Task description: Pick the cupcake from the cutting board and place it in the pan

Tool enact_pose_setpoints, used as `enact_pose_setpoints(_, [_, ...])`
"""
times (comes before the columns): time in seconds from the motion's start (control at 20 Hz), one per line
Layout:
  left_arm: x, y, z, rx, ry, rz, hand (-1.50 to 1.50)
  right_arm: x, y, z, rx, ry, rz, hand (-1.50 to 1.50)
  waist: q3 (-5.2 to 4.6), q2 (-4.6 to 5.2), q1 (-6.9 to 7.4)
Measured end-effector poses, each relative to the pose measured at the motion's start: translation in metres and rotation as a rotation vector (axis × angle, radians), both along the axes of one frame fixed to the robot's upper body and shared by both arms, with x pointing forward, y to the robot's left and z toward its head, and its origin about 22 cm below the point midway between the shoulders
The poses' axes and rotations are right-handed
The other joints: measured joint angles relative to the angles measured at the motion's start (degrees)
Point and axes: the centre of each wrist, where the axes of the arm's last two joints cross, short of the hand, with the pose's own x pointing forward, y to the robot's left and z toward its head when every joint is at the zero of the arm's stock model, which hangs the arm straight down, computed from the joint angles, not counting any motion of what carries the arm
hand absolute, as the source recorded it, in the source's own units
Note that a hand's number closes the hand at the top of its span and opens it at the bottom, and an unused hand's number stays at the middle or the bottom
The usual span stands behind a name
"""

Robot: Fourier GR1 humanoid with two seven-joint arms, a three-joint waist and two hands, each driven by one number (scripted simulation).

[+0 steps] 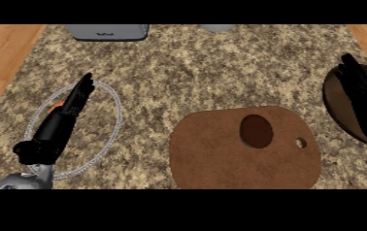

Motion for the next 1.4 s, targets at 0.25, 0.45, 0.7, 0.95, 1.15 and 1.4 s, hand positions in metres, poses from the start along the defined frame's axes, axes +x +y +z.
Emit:
enact_pose_setpoints(0.25, [0.003, -0.017, 0.0, -0.083, -0.024, -0.006, 0.0, 0.019, 0.04, 0.019, 0.171, -0.124, 0.356, 1.5, -1.19, 0.4, 0.62])
enact_pose_setpoints(0.45, [0.001, -0.043, -0.014, -0.188, -0.007, -0.007, 0.0, 0.026, 0.037, 0.025, 0.136, -0.2, 0.513, -1.5, -1.6, 0.56, -0.05])
enact_pose_setpoints(0.7, [-0.004, -0.058, -0.022, -0.242, 0.004, 0.006, 0.0, 0.018, -0.01, 0.008, 0.132, -0.232, 0.675, -1.5, -1.73, 0.56, -0.95])
enact_pose_setpoints(0.95, [-0.01, -0.06, -0.031, -0.259, 0.012, 0.007, 0.0, 0.025, -0.035, 0.016, -0.015, -0.272, 0.752, -1.5, -1.79, 0.53, -0.95])
enact_pose_setpoints(1.15, [-0.006, -0.065, -0.031, -0.26, 0.012, 0.006, 0.0, 0.04, -0.028, 0.034, -0.146, -0.247, 0.808, -1.5, -1.84, 0.49, -0.99])
enact_pose_setpoints(1.4, [-0.005, -0.073, -0.034, -0.263, 0.011, 0.003, 0.0, 0.054, 0.004, 0.051, -0.313, -0.17, 0.911, -1.5, -1.9, 0.41, -0.94])
